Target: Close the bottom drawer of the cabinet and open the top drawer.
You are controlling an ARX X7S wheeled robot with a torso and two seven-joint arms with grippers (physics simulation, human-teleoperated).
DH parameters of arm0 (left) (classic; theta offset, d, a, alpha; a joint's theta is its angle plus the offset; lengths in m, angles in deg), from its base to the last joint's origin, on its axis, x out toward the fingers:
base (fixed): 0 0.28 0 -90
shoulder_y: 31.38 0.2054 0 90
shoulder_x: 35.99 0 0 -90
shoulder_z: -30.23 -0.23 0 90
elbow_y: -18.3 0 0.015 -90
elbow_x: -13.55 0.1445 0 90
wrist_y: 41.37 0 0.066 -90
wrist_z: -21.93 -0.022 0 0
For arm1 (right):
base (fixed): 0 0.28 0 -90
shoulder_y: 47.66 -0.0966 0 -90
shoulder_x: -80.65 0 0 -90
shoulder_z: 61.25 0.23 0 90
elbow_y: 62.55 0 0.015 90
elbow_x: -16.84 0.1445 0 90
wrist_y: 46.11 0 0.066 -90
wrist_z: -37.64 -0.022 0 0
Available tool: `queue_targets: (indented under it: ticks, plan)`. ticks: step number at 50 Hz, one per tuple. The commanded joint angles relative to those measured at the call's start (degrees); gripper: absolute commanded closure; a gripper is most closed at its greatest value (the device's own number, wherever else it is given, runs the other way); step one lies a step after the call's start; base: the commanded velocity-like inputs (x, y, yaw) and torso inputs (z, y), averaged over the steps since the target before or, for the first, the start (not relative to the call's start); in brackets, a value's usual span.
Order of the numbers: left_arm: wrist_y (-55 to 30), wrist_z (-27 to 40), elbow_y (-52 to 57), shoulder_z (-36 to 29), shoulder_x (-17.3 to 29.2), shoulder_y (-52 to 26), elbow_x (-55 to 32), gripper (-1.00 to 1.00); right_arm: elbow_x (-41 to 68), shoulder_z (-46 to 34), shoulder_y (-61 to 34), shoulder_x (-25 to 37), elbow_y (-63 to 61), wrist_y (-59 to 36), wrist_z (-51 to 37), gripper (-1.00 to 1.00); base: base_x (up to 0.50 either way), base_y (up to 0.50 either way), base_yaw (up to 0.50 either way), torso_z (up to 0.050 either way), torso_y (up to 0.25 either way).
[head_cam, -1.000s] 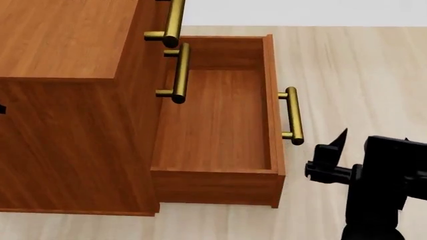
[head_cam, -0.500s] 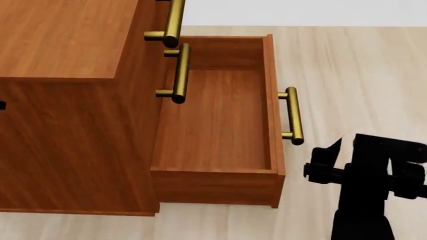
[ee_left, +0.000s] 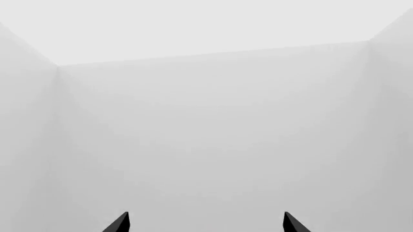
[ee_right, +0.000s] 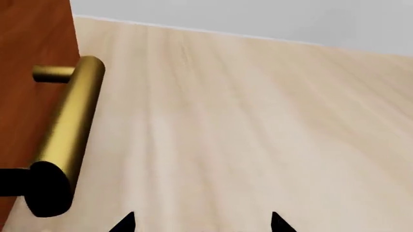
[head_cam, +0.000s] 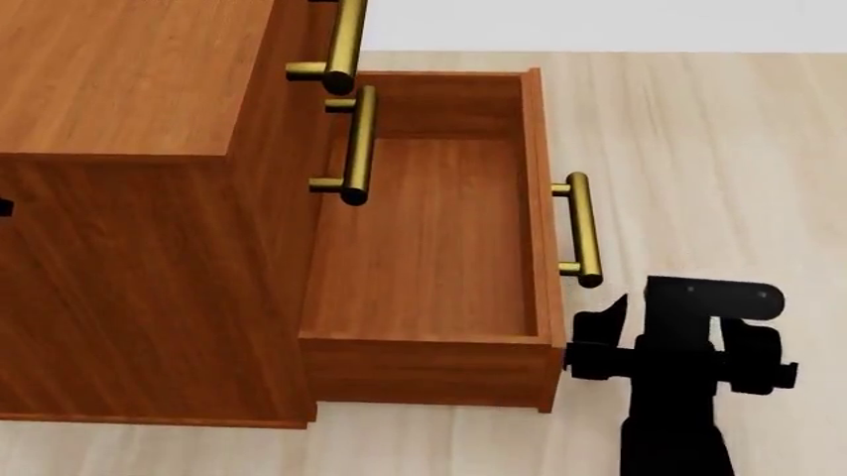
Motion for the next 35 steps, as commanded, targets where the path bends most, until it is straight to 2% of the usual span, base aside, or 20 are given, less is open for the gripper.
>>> queue_targets:
  ticks: [1,35]
  plan:
    - [0.11,0.52,0.04,-0.02,0.38,-0.05,-0.59,-1.00,-1.30,-1.29,-1.56,-1.63,3.70,1.45,1.52,-1.00,0.00,0.00,0.00,0.000,0.000]
    - [0.38,1.98,0.29,-0.28,1.55,-0.49,-2.31,-1.00,-2.32,-3.83,-1.92,-8.11,3.30,1.60,7.23,-1.00,0.00,0.00,0.00,0.000,0.000]
